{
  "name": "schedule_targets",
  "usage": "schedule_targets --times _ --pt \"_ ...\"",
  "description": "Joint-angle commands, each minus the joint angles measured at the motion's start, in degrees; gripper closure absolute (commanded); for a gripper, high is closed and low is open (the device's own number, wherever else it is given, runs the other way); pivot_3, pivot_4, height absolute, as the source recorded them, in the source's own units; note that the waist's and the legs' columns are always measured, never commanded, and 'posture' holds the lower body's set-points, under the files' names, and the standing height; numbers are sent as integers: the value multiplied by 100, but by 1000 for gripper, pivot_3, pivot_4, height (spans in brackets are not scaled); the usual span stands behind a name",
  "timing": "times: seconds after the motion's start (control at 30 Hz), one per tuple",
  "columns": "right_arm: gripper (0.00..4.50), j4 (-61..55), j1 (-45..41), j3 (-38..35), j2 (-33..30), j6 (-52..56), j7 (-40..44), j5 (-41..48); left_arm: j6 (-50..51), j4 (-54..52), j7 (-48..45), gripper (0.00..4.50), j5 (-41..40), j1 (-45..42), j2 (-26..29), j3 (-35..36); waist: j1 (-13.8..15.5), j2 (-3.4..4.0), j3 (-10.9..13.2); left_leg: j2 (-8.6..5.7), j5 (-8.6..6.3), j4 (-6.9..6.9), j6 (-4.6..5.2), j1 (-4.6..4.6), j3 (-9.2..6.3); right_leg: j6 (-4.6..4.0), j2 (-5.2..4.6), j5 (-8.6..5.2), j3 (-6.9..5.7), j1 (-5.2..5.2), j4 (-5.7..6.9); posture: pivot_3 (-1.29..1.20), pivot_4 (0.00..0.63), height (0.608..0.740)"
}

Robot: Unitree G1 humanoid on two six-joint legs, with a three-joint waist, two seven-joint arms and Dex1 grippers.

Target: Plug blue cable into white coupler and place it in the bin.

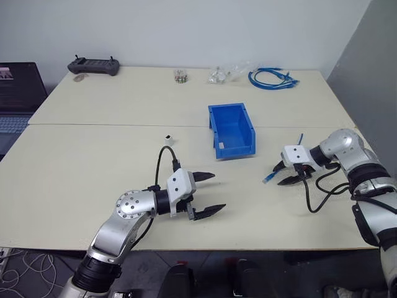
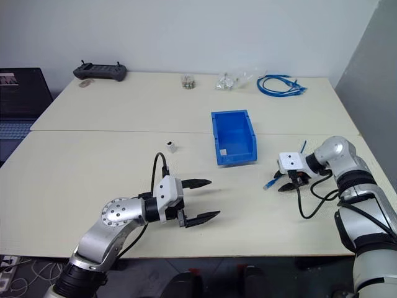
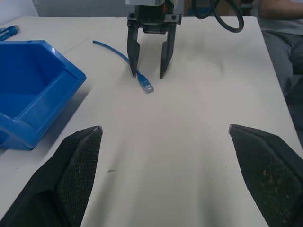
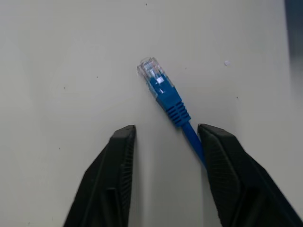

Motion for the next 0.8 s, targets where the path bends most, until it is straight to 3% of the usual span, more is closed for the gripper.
schedule_targets --times 0.03,0.2,0.43,0.5,0.63,0.73,0.8 --pt "3249 114 -167 8 75 -192 -43 -141 -9 -206 -4 0 -65 -102 -80 -79 -1 0 0 0 0 0 0 3 -1 -1 1 0 0 0 6 0 150 740" --pt "4408 176 -230 -35 175 -210 -50 -192 -1 -246 0 0 -83 -90 -85 -107 -30 0 0 3 0 1 0 10 2 -3 6 1 6 0 17 0 150 740" --pt "4459 123 -289 -201 173 -89 112 -72 9 -338 3 0 -106 13 -3 -49 -54 1 0 4 1 2 0 10 1 -4 5 1 5 0 20 0 150 740" --pt "4460 -191 -272 -393 339 385 395 273 15 -404 18 0 -130 139 87 60 -58 2 0 3 1 1 0 10 1 -4 5 1 5 0 20 0 150 740" --pt "4460 -1694 138 -480 816 1735 647 873 78 -700 164 0 -261 667 280 443 -165 8 4 10 1 1 0 9 2 -7 4 1 8 -4 25 0 150 740" --pt "4460 -2944 554 -126 1020 2268 158 581 308 -1041 500 0 -434 1386 353 984 -146 11 5 23 0 -2 0 12 -8 -22 10 3 0 -9 37 0 150 740" --pt "4460 -3647 701 -99 1319 3246 -192 633 384 -1293 737 0 -463 1943 350 1331 -125 13 6 24 0 -3 0 5 -17 -29 10 -1 -9 -14 40 0 150 740"
